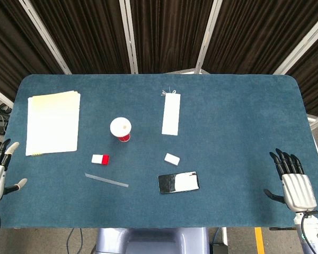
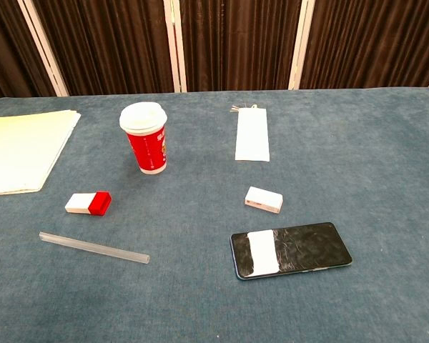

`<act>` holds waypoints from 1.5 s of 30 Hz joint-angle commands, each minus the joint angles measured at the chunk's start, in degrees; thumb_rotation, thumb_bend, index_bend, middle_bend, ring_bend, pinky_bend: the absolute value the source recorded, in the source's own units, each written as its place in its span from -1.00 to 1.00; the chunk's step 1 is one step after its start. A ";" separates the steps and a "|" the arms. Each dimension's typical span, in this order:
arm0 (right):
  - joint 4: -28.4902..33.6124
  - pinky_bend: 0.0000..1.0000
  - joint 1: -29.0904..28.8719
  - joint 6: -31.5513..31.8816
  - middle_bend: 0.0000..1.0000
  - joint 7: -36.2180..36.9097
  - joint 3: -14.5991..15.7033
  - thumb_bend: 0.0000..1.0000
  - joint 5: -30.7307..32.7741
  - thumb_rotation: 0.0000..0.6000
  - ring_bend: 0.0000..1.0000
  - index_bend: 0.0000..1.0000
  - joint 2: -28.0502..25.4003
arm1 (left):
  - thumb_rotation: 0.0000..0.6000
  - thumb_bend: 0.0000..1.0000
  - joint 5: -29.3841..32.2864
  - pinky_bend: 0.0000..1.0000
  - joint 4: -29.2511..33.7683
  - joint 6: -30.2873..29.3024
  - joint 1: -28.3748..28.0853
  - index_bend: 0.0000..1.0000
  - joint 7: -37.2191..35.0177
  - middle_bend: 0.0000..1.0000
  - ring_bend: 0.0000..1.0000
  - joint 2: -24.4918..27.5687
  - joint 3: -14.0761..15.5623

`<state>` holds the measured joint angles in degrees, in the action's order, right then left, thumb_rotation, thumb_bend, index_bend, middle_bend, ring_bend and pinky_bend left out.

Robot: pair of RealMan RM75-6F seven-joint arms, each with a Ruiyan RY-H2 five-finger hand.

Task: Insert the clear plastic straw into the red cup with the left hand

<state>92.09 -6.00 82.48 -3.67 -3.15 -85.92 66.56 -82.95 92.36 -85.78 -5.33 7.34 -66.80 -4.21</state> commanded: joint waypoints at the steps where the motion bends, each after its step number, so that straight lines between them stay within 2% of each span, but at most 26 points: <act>1: 0.06 -1.00 0.05 0.09 -1.00 0.19 0.05 -0.75 -0.11 1.00 -1.00 -1.00 -0.12 | 1.00 -1.00 -0.09 -1.00 0.07 -0.19 0.07 -0.80 0.32 -1.00 -1.00 -0.06 0.06; 32: -0.56 -1.00 0.23 1.21 -1.00 0.41 0.12 -0.75 -1.14 1.00 -1.00 -1.00 0.12 | 1.00 -0.96 -0.75 -1.00 1.21 1.00 -0.25 -0.78 1.27 -1.00 -1.00 0.78 1.04; 36: -0.51 -1.00 0.28 1.23 -1.00 0.34 0.13 -0.75 -1.05 1.00 -1.00 -1.00 0.14 | 1.00 -0.89 -1.17 -1.00 2.18 2.14 -0.76 -0.62 0.90 -1.00 -1.00 1.40 1.39; 42: -0.31 -1.00 0.27 1.04 -1.00 0.31 0.07 -0.75 -0.76 1.00 -1.00 -1.00 0.14 | 1.00 -0.58 -2.51 -1.00 5.04 6.73 -2.98 -0.18 3.20 -1.00 -1.00 2.43 2.86; 45: -0.24 -1.00 0.31 1.07 -1.00 0.33 0.08 -0.75 -0.74 1.00 -1.00 -1.00 0.09 | 1.00 -0.51 -2.36 -1.00 6.46 9.59 -4.50 -0.11 5.59 -1.00 -1.00 1.92 3.24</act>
<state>91.86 -5.69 83.55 -3.34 -3.06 -86.66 66.64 -85.24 97.81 -77.71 -8.80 11.69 -64.71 -1.40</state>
